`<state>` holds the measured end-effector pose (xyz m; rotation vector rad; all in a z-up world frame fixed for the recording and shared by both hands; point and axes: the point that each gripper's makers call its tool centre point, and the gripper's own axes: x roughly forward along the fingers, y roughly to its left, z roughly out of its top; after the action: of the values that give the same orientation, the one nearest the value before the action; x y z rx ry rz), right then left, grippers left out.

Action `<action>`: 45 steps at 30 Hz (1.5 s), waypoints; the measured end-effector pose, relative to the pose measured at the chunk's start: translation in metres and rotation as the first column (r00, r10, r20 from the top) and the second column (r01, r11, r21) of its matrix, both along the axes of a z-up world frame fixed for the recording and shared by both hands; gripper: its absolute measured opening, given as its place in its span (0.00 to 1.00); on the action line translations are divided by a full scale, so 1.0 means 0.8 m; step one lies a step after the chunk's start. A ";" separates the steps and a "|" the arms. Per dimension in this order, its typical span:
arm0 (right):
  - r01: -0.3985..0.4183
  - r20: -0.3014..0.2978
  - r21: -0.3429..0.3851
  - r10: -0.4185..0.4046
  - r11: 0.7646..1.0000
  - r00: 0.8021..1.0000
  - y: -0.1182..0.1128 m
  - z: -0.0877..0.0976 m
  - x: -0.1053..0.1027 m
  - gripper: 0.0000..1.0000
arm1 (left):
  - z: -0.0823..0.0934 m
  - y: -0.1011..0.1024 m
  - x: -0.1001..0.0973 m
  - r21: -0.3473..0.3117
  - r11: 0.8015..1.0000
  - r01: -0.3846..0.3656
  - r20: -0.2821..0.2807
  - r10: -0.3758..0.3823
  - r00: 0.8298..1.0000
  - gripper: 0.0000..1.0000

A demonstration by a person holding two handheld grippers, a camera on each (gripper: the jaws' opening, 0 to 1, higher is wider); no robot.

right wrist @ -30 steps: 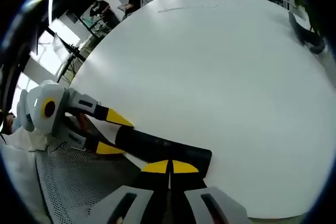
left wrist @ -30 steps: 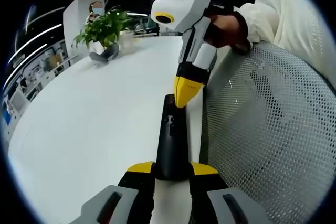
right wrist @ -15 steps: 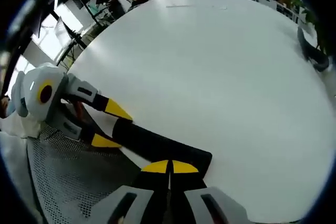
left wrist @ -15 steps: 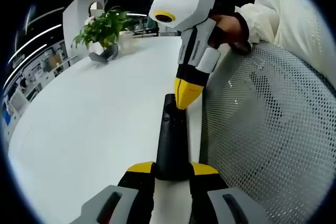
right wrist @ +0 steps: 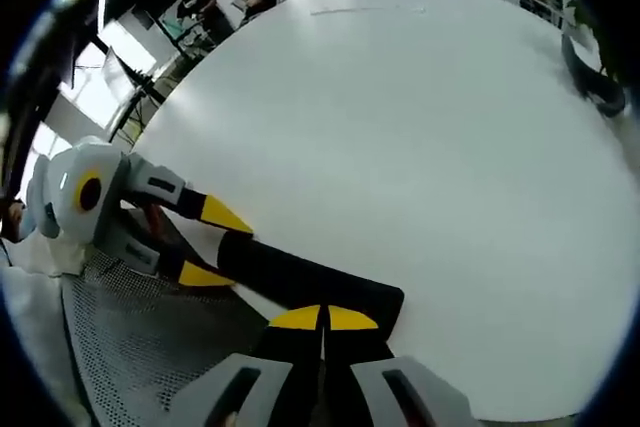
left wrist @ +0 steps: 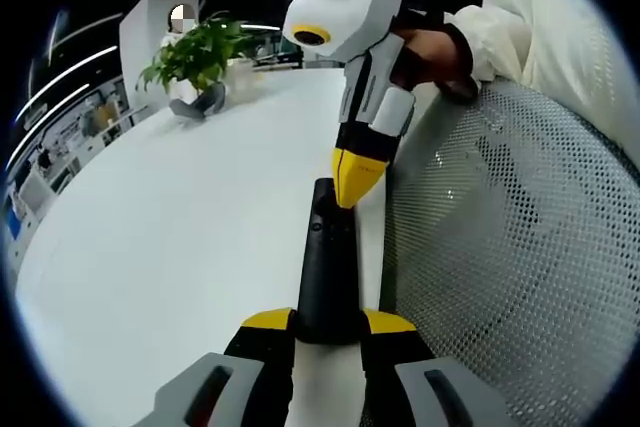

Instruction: Press the specified remote control buttons in sequence, fully releasing each button before pressing the next.

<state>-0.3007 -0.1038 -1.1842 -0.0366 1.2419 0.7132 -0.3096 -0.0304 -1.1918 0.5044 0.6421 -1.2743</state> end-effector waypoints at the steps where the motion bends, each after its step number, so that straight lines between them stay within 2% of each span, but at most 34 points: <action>1: -0.001 0.000 -0.002 0.001 1.000 1.000 0.001 0.000 0.000 0.00 | 0.000 0.000 0.000 0.000 1.000 0.000 0.000 0.000 1.000 0.25; 11: 0.028 -0.021 0.016 -0.028 0.999 0.999 0.000 0.000 0.000 0.00 | 0.000 0.000 0.000 0.003 1.000 0.000 0.001 0.000 1.000 0.25; 15: 0.030 -0.012 0.010 -0.030 0.999 0.999 0.001 0.001 0.002 0.00 | -0.001 0.000 0.000 0.004 1.000 0.000 0.002 0.000 1.000 0.25; 16: 0.029 -0.006 0.009 -0.029 1.000 1.000 0.001 0.002 0.002 0.00 | -0.001 0.000 0.000 0.003 1.000 0.000 0.002 0.000 1.000 0.25; 17: 0.031 0.042 0.011 -0.031 0.999 0.999 0.002 0.005 0.011 0.00 | -0.001 0.000 0.000 0.003 1.000 0.000 0.002 0.000 1.000 0.25; 18: 0.025 0.064 0.020 -0.026 0.999 0.998 0.003 0.008 0.014 0.00 | -0.001 0.000 0.000 0.003 1.000 0.000 0.002 0.000 1.000 0.25; 22: 0.019 0.072 0.052 -0.023 0.998 0.997 0.009 0.011 0.016 0.00 | -0.001 0.000 0.000 0.002 1.000 -0.001 0.001 0.001 1.000 0.25; 25: -0.009 0.075 0.027 0.007 1.000 0.997 0.012 0.006 0.012 0.00 | -0.001 0.000 0.000 0.002 1.000 -0.001 0.001 0.001 1.000 0.25; 27: -0.034 0.078 -0.018 0.036 0.999 0.996 0.008 0.000 0.010 0.00 | -0.002 0.000 0.001 0.002 1.000 0.000 0.001 0.000 1.000 0.25; 28: -0.033 0.095 -0.002 0.033 0.999 0.995 0.011 0.004 0.013 0.00 | -0.002 0.000 0.001 0.002 1.000 0.001 0.001 -0.001 1.000 0.25; 38: -0.009 0.079 0.011 0.008 1.000 0.997 0.008 0.002 0.013 0.00 | -0.001 0.000 0.001 0.004 1.000 0.001 0.002 -0.001 1.000 0.25; 45: -0.016 0.089 0.004 0.015 1.000 0.996 0.009 0.003 0.012 0.00 | -0.001 0.000 0.000 0.004 1.000 0.002 0.003 -0.002 1.000 0.25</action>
<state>-0.2913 -0.0966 -1.1820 -0.0737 1.1563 0.7204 -0.3093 -0.0303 -1.1924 0.5103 0.6422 -1.2739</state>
